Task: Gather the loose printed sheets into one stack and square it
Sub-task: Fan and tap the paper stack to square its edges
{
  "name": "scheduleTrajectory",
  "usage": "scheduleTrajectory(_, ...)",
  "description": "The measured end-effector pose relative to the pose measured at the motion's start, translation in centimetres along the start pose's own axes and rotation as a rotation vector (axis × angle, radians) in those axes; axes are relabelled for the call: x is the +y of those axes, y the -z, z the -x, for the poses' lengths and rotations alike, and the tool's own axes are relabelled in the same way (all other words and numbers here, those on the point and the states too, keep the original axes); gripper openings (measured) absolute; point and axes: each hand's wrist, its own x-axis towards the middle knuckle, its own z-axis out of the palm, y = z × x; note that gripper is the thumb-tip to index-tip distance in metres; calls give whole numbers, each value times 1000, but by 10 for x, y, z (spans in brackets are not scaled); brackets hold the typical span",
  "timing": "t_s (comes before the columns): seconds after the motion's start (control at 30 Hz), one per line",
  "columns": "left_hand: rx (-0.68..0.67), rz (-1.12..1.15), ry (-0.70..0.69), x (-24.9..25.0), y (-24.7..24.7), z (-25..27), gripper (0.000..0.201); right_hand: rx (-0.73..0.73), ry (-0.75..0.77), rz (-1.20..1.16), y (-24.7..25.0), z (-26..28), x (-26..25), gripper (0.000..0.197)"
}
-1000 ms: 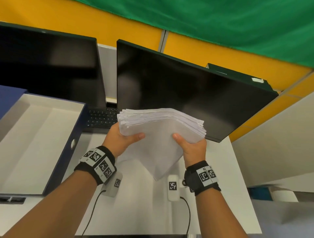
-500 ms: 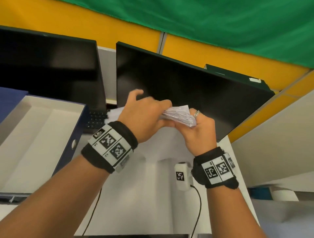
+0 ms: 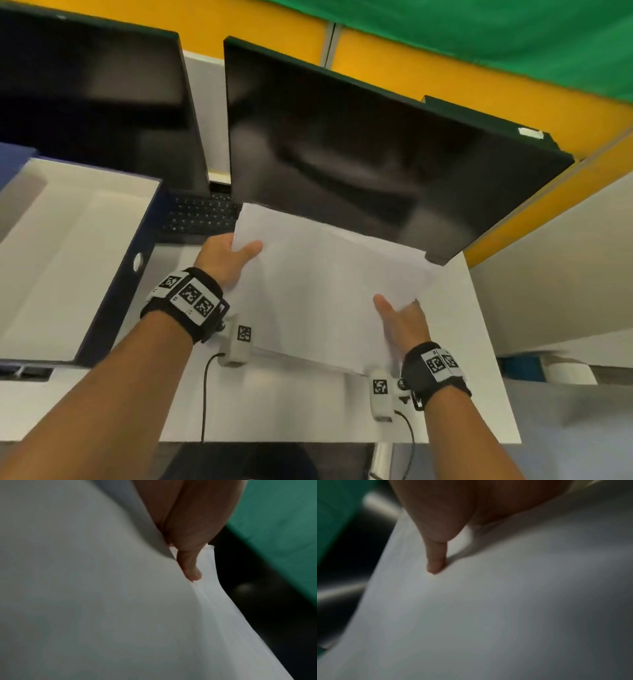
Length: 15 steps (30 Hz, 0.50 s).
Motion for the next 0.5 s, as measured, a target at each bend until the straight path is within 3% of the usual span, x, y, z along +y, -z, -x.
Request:
scheduleTrajectory(0.13,-32,-237,306,-83,-23,-5,54,-155,-152,258,-17,-23,51,38)
scheduleTrajectory(0.27,-39,-345,363,-99,-46,-4,81,-60,-151,340,-33,-25,53,51)
scheduleTrajectory(0.47,-18,-200,405,-101,-40,-16,65,-41,-126,168,-32,-24,52,24)
scheduleTrajectory(0.5,-18,-209,391,-100,-39,-17,59,-32,-112,158,-33,-26,53,30)
